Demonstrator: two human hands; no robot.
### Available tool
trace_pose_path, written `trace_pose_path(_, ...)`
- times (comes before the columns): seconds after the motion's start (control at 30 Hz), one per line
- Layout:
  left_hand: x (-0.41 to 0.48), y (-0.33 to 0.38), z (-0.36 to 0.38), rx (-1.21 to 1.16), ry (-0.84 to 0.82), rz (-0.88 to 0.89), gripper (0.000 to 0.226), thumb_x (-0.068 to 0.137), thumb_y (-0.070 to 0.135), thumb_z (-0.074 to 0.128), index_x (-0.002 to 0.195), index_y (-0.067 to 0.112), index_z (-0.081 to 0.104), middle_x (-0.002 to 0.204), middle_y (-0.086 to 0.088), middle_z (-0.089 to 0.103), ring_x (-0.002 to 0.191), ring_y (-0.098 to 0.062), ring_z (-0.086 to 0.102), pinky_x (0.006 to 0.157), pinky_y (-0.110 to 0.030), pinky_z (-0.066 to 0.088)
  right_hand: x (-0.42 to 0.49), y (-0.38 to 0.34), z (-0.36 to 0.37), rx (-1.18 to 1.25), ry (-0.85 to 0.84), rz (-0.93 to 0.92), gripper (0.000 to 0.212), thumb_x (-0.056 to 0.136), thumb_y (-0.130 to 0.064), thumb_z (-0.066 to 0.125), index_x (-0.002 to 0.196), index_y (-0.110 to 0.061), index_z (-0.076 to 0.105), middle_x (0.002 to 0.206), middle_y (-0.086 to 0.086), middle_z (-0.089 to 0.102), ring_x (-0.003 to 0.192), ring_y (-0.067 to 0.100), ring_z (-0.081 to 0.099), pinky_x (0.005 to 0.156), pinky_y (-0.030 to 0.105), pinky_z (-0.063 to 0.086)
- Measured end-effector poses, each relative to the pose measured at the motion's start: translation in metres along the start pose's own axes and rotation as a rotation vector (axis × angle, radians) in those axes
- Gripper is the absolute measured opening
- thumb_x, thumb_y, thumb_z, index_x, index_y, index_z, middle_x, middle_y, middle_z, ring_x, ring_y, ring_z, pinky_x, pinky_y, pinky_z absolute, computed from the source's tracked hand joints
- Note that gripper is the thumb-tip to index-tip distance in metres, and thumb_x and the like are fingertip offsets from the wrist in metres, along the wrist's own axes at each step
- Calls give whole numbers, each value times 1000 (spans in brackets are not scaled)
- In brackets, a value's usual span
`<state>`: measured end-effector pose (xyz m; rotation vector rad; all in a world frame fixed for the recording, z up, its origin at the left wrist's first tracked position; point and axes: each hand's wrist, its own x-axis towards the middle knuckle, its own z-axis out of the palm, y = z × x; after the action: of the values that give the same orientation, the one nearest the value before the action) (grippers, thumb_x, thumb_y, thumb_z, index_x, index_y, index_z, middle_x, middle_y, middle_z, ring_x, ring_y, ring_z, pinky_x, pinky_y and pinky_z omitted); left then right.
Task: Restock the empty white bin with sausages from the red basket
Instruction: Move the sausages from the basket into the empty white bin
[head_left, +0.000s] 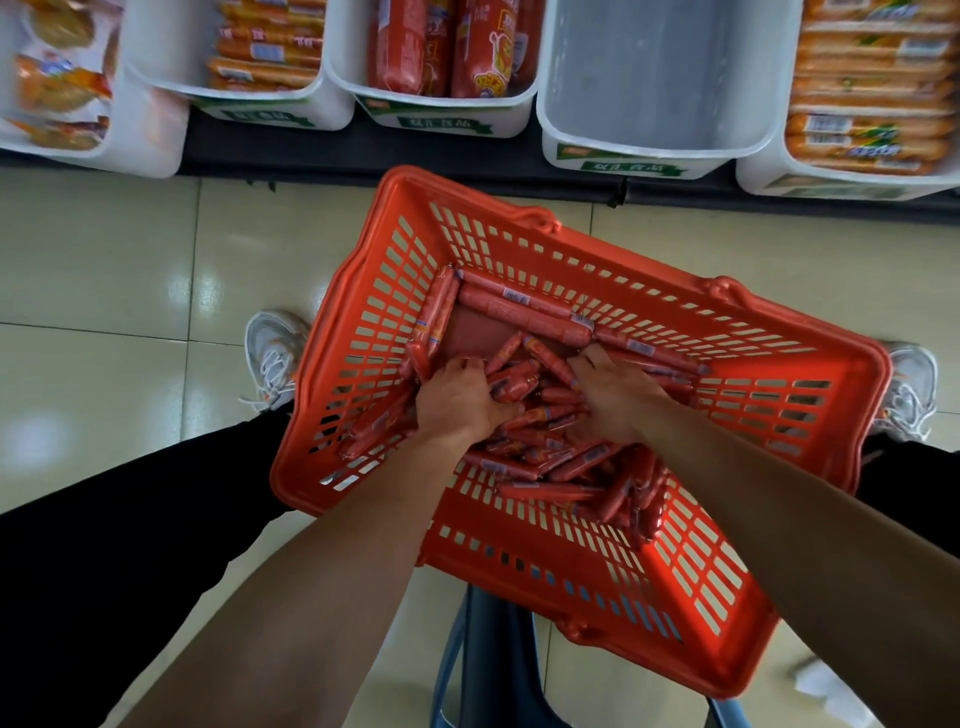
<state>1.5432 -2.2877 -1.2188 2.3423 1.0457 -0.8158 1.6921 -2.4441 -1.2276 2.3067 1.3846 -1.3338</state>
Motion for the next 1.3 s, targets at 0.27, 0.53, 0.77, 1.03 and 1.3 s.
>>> trace_pose_path(0.27, 1, 8, -8, 57, -33, -10, 64, 69, 71, 73, 106, 20, 61, 104, 0, 69, 93, -23, 67, 71, -31, 48, -9, 7, 2, 53, 65, 110, 114, 69, -65, 75, 155, -29, 10, 156, 7, 35, 140, 32, 38, 109, 47, 39)
trace_pose_path(0.53, 5, 4, -7, -240, -197, -91, 53, 61, 68, 72, 95, 27, 67, 90, 6, 70, 81, -17, 67, 79, -38, 57, -1, -3, 1, 44, 31, 100, 119, 64, -58, 83, 153, -15, 18, 153, 8, 31, 141, 29, 32, 117, 44, 30)
trace_pose_path(0.77, 0, -6, -1, -343, -232, -95, 62, 76, 51, 78, 121, 17, 54, 113, 4, 58, 105, -19, 59, 99, -39, 47, -2, 2, 2, 23, -53, 110, 110, 69, -65, 76, 151, -14, 23, 153, 11, 36, 132, 34, 45, 104, 44, 43)
trace_pose_path(1.03, -3, 0, 1, -430, -336, -150, 65, 72, 49, 80, 123, 21, 51, 142, -12, 49, 119, -29, 57, 98, -39, 47, -19, 10, 18, 275, 45, 106, 85, 82, -53, 71, 147, -20, 29, 140, 11, 52, 124, 30, 54, 102, 44, 46)
trace_pose_path(1.3, -9, -1, -14, -476, -291, -109, 59, 76, 31, 80, 123, 22, 45, 115, -1, 59, 102, -22, 61, 93, -38, 51, -16, -2, 6, 256, 73, 158, 54, 98, -57, 42, 140, -22, 45, 134, 10, 58, 120, 31, 57, 95, 41, 47)
